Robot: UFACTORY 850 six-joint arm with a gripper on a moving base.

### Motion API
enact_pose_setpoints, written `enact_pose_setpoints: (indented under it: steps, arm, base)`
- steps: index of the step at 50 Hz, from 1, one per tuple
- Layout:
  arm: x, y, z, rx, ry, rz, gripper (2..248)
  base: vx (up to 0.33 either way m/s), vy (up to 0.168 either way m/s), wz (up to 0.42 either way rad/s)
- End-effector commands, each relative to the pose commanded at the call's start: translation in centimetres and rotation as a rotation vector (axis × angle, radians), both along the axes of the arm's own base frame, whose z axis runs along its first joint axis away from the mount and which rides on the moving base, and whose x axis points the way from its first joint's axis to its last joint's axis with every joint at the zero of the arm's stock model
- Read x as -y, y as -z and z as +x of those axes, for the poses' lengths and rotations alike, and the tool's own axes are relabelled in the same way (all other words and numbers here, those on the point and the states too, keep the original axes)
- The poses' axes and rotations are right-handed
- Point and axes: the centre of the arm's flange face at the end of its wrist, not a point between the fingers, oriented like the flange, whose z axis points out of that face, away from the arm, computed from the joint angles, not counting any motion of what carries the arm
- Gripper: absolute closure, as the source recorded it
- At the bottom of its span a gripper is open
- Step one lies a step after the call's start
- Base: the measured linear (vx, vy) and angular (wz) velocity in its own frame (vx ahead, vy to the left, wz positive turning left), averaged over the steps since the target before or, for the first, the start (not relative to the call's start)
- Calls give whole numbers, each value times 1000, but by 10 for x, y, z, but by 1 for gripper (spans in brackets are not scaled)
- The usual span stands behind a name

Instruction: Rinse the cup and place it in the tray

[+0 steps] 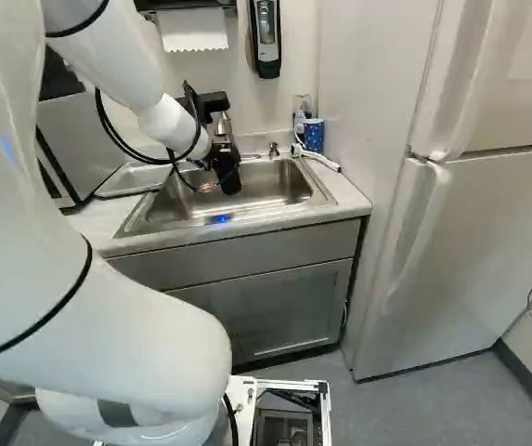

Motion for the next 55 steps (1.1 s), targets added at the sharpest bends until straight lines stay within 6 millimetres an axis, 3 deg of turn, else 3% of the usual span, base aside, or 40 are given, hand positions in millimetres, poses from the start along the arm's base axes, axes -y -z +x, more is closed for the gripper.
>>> enact_pose_setpoints:
  steps: [55]
  arm:
    - [0,0,1,0,0,0,128]
  base:
    - [0,0,0]
